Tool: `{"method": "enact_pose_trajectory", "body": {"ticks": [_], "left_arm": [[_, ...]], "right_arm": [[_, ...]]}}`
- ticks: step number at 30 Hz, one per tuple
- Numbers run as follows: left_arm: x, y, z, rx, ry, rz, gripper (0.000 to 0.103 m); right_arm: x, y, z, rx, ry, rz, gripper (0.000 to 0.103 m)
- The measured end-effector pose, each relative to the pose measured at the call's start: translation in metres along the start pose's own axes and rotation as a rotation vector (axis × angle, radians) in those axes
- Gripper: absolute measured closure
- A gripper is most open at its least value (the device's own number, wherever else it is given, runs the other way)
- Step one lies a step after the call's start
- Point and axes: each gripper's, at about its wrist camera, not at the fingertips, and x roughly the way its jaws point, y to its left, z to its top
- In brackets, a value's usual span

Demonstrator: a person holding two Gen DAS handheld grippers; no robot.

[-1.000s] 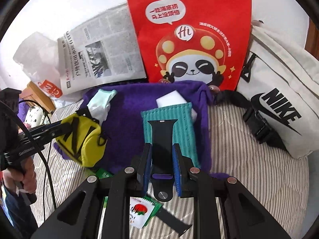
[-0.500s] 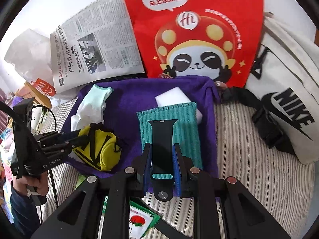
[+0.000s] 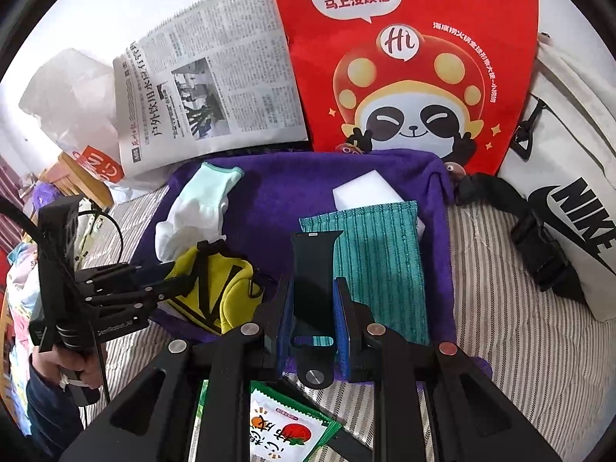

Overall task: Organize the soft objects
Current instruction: 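Carry the yellow bag and black strap over the purple towel with both grippers, then lower the yellow bag and strap onto the towel, opening both grippers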

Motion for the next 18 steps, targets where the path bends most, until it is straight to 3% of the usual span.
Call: {"method": "enact_pose_trajectory", "body": {"ticks": [5,11,18], "left_arm": [[-0.015,0.002,-0.003,0.001,-0.007,0.039,0.053],[-0.050,0.017,-0.007,-0.039,-0.066,0.048,0.044],[-0.076,0.036,-0.016,-0.062,-0.105,0.061,0.043]], "right_arm": [[0.001,0.001,0.002,0.002,0.000,-0.008,0.083],[0.013,0.006,0.009,-0.001,0.019,-0.015,0.082],[0.041,0.021,0.040,-0.030,0.026,-0.022,0.083]]}}
